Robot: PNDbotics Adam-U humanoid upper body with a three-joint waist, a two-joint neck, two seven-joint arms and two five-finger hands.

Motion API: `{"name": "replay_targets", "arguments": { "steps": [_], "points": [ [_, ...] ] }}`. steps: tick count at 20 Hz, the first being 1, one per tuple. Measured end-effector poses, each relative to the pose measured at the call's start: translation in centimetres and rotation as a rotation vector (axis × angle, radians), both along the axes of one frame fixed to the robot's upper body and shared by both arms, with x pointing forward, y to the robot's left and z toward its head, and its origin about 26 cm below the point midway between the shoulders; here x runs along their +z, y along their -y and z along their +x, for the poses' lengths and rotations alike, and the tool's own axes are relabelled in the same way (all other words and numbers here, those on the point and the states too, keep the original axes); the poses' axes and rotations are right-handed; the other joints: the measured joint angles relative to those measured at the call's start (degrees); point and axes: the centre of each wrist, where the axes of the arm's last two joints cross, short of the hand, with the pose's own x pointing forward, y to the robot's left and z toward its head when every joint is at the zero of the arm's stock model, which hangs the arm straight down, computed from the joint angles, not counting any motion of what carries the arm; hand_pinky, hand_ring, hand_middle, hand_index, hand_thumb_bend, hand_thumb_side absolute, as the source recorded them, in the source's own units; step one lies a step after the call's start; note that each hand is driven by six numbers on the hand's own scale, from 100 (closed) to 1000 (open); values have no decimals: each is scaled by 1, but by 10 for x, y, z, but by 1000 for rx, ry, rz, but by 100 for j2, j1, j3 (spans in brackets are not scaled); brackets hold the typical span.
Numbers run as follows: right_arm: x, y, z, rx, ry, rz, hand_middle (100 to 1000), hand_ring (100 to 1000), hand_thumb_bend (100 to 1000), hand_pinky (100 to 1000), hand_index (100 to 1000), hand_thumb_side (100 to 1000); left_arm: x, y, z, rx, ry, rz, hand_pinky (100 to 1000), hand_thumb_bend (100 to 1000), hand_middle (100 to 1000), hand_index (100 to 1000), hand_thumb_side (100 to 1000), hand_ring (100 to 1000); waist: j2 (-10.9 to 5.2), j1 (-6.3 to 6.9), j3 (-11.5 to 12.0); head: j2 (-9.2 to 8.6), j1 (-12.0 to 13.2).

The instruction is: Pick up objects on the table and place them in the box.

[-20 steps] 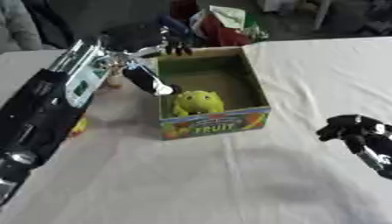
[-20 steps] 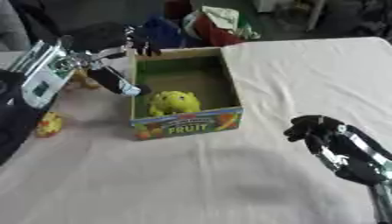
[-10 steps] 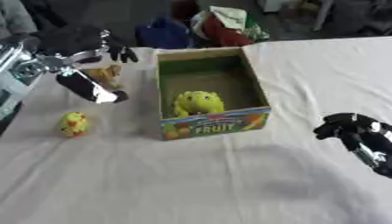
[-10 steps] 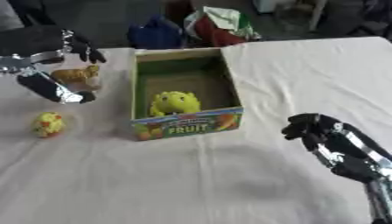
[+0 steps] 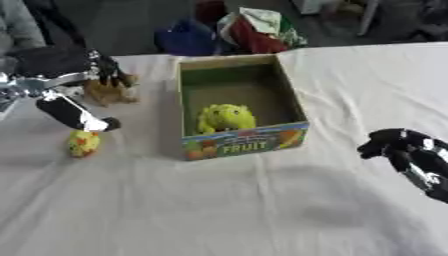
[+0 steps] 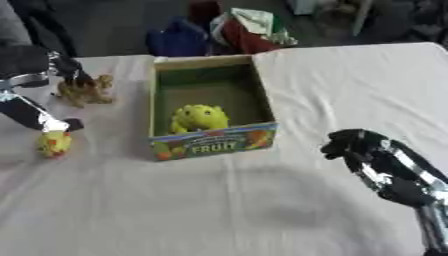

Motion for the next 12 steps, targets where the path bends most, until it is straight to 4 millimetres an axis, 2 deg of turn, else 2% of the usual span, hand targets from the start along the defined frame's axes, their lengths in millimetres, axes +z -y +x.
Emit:
{"name": "replay_targets", "arguments": {
  "steps": [12],
  "points": [
    [0,0,0,-1,1,0,660,766,100,744,824,491,-19,-28,8,106,-91,81,697,503,595,805,466,610,0,-4,-2,0,-34]
  ]
}}
